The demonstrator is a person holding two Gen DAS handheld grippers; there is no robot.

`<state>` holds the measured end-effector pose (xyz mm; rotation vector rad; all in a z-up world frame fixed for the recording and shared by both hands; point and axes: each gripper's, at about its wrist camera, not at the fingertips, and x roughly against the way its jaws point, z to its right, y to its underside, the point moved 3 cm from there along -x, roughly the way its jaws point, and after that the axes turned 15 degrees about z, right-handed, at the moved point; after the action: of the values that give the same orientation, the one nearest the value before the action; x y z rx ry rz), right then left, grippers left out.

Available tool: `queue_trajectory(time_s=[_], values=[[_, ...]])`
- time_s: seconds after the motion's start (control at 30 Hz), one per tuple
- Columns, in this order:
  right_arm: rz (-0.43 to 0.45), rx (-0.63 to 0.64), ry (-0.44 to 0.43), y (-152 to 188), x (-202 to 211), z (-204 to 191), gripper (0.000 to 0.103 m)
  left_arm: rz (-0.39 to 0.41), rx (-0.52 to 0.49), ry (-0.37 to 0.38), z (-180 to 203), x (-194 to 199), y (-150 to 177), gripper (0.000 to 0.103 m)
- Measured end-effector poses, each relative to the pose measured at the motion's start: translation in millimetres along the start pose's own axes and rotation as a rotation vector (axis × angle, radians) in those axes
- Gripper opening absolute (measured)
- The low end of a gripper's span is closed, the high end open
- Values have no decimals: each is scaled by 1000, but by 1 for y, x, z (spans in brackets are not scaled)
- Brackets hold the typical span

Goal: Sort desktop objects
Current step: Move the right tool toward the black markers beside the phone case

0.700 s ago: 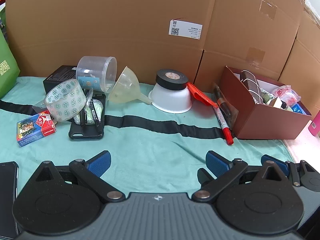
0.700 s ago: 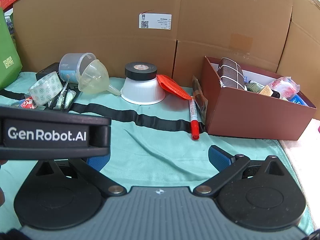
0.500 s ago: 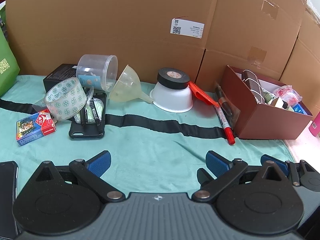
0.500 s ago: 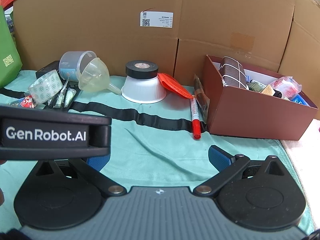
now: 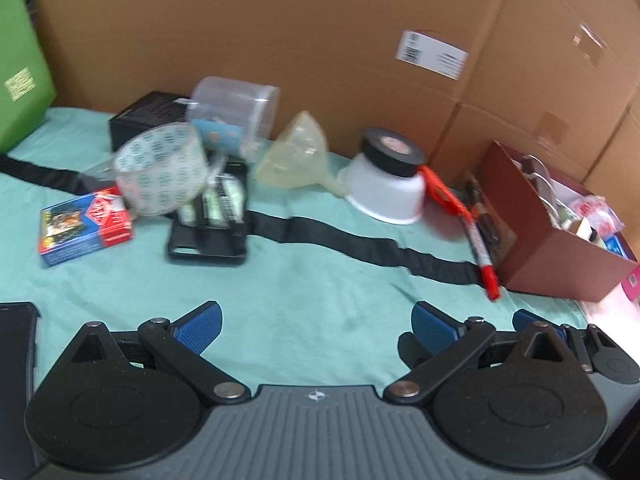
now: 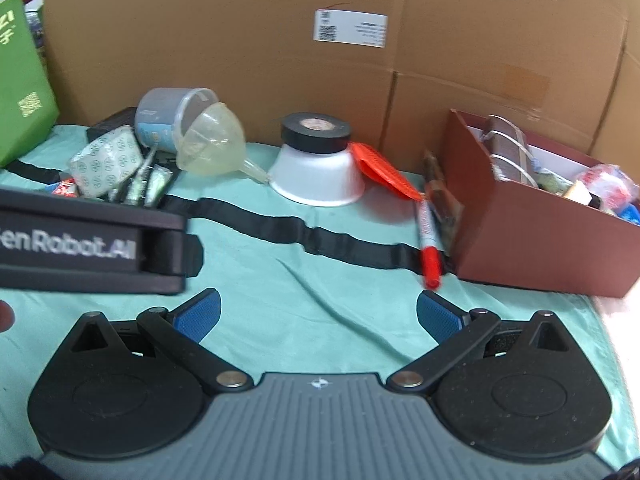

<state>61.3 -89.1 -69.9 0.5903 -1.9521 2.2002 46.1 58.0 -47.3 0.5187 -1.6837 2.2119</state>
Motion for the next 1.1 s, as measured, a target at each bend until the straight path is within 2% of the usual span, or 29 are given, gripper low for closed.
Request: queue_trajectory(time_s=[0.13, 0.23, 0.37, 0.57, 0.7, 0.8, 0.87, 0.9, 0.97, 1.0, 1.03, 1.1], values=[[23, -23, -89, -4, -11, -13, 101, 32, 43, -27, -27, -2, -11, 103], [44, 35, -125, -8, -20, -32, 101, 48, 76, -52, -48, -4, -19, 103], [47, 77, -201, -16, -34, -56, 101, 74, 76, -50, -74, -5, -31, 103], [41, 119, -328, -22, -53, -93, 101, 52, 121, -66, -108, -17, -36, 103], [52, 130, -339, -23, -66, -108, 101, 23, 142, -73, -119, -27, -34, 102], [64, 132, -321, -24, -76, -111, 101, 1, 144, -48, -117, -35, -29, 101], [65, 129, -311, -24, -80, -111, 101, -10, 148, -16, -114, -40, -28, 92], [68, 128, -307, -24, -82, -111, 97, -19, 151, -3, -113, -43, -27, 90], [64, 126, -303, -24, -87, -111, 80, -27, 154, 21, -111, -47, -27, 78], [60, 121, -304, -24, -89, -111, 80, -27, 161, 31, -110, -49, -27, 75], [59, 115, -310, -23, -91, -112, 79, -26, 169, 41, -110, -51, -28, 66], [59, 106, -328, -22, -94, -114, 70, -22, 177, 54, -110, -55, -30, 56]])
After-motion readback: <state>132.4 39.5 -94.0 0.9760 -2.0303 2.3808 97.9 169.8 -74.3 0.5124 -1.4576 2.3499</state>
